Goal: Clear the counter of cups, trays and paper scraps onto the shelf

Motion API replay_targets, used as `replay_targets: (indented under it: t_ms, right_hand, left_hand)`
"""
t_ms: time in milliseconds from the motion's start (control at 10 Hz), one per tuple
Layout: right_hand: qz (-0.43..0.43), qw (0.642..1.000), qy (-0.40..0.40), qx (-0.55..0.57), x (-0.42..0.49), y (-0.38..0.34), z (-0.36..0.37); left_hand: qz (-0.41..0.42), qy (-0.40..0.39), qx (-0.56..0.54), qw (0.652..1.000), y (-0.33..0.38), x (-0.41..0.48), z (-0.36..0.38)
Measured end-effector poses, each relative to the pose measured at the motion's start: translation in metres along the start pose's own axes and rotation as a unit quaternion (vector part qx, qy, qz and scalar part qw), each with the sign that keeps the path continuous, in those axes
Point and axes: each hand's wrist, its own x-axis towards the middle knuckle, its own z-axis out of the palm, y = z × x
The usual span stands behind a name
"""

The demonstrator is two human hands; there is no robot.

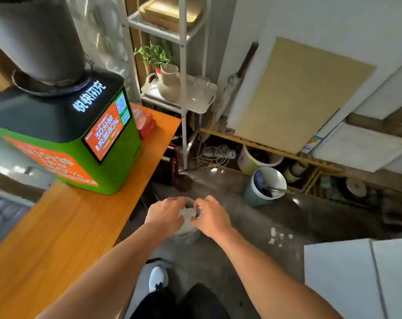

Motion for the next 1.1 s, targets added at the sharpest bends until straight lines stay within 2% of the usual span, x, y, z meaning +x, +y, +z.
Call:
replay_targets:
  t_ms: [400, 600, 800, 900, 1000, 1100]
  right_hand:
    - [0.026, 0.993, -0.093, 0.060, 0.146, 0.080, 0.167]
    - [0.022, 0.994, -0.096, 0.053, 0.210, 0.131, 0.283]
    - [0.042, 0.992, -0.108, 0.047, 0.247, 0.174, 0.371]
    - [0.041, 0.988, -0.132, 0.075, 0.257, 0.185, 0.390]
    - [0.036, 0.984, -0.141, 0.105, 0.263, 0.193, 0.395]
    - [0.051, 0.982, -0.143, 0.109, 0.260, 0.197, 0.383]
  left_hand:
    - [-0.135, -0.108, -0.013, 0.985, -0.073, 0.136, 0.177]
    - [-0.198, -0.095, -0.046, 0.975, -0.122, 0.195, 0.298]
    - [-0.215, -0.090, -0.081, 0.969, -0.149, 0.237, 0.389]
    - [-0.216, -0.091, -0.099, 0.967, -0.152, 0.247, 0.406]
    - [-0.203, -0.146, -0.096, 0.963, -0.152, 0.255, 0.405]
    - [-0.223, -0.164, -0.129, 0.952, -0.152, 0.255, 0.393]
